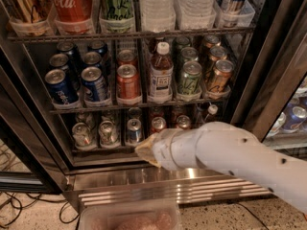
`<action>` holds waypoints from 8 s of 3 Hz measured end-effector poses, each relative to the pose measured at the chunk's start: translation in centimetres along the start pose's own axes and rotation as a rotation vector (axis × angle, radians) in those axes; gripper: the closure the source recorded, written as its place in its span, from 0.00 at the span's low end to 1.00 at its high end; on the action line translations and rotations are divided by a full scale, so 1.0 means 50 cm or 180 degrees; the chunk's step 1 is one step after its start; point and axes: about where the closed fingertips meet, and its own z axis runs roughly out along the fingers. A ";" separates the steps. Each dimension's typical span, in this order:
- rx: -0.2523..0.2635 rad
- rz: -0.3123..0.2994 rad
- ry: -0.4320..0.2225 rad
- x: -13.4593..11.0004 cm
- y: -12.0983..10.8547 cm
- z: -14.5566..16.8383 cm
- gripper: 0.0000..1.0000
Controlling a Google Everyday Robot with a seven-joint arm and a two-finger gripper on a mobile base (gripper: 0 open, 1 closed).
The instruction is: Pick 7up can from bottom shelf of fridge
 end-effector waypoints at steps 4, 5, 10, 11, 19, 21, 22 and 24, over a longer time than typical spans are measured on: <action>-0.0711 -0.1294 0.0006 -0.043 0.041 0.050 1.00; -0.0980 -0.1801 0.0254 -0.071 0.071 0.037 1.00; -0.0485 -0.3063 0.0824 0.006 0.122 -0.050 1.00; -0.0159 -0.3247 0.0723 0.028 0.122 -0.028 1.00; -0.0346 -0.3206 0.1901 0.065 0.131 0.073 1.00; -0.0288 -0.3768 0.2084 0.051 0.116 0.150 1.00; -0.0196 -0.4129 0.2110 0.026 0.095 0.206 1.00; -0.0356 -0.4230 0.2214 0.034 0.088 0.217 1.00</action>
Offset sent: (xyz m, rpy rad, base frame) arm -0.0124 0.0108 -0.0200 -0.1926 -0.0286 0.1635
